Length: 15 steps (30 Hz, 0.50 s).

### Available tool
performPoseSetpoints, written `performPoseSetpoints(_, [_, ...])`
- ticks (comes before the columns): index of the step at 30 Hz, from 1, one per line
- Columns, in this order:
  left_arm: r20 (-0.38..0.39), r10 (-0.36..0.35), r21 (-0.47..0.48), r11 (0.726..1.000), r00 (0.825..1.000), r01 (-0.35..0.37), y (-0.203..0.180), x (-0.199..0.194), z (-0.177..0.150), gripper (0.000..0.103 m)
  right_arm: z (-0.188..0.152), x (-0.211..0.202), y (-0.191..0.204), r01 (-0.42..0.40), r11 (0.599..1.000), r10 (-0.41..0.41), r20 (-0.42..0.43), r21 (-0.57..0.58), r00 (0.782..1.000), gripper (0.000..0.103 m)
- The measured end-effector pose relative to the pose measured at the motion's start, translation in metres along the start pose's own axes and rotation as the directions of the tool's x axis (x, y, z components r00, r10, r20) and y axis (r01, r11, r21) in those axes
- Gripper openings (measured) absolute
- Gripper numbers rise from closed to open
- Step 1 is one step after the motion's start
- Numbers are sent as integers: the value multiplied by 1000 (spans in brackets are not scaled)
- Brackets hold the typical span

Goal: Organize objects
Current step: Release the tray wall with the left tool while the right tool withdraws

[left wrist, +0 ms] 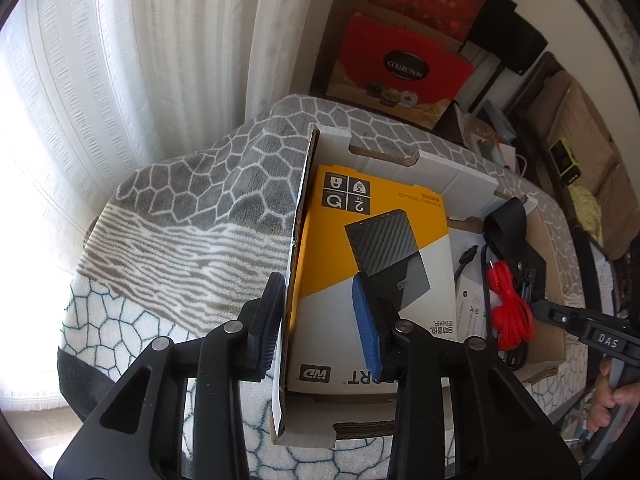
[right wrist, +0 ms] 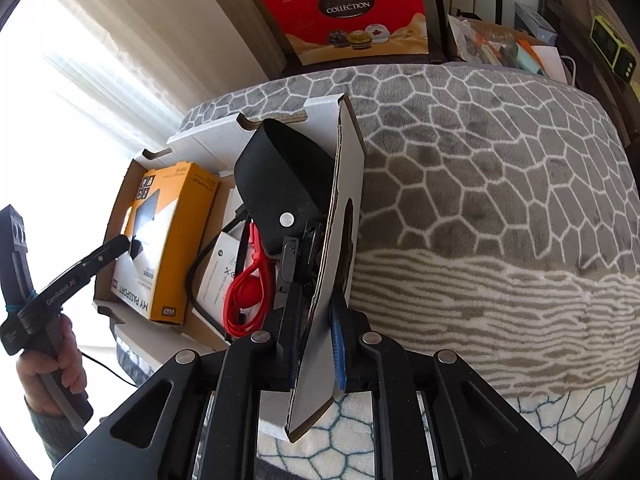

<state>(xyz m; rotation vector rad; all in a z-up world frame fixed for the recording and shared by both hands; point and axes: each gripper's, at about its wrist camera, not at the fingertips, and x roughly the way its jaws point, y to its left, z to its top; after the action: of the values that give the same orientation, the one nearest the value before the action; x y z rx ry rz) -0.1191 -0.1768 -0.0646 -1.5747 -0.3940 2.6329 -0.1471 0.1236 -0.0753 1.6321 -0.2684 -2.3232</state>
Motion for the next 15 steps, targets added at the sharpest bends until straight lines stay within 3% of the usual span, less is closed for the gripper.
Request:
performPoseSetpoints(8, [17, -31, 50, 998, 999, 30, -33, -8, -3, 32, 0, -28, -17, 59, 998, -59, 53, -7, 997, 12])
performPoseSetpoints(15, [-4, -92, 109, 990, 996, 92, -82, 0, -12, 32, -11, -59, -63, 109, 993, -112, 84, 43, 990, 12])
